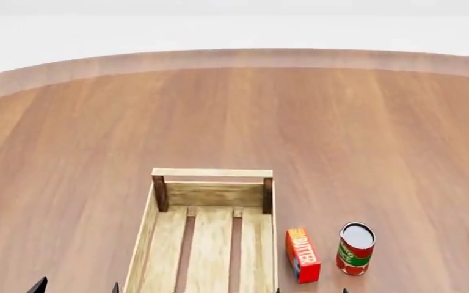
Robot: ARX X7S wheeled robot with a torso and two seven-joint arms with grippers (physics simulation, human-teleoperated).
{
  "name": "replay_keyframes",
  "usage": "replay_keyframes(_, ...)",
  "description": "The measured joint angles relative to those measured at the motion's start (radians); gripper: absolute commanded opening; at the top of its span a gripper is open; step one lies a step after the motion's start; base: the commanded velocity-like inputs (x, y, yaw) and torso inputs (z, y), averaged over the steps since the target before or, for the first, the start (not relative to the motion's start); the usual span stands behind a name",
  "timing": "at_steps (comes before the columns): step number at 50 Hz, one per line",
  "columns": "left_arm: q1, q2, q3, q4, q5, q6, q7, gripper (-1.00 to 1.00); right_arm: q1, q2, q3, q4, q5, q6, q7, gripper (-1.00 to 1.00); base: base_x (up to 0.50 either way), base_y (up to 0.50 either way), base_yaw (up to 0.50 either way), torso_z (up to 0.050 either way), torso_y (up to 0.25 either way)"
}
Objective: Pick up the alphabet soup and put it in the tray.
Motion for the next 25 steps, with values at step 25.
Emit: replay_keyframes(25,0.006,-0.020,0.025,0.008,-0.018,0.010,-0.025,1.00,0.034,0.098,0.067,-0.316,0.248,0.474,0.056,1.00,0.08,0.03,0.00,0.000,0.000)
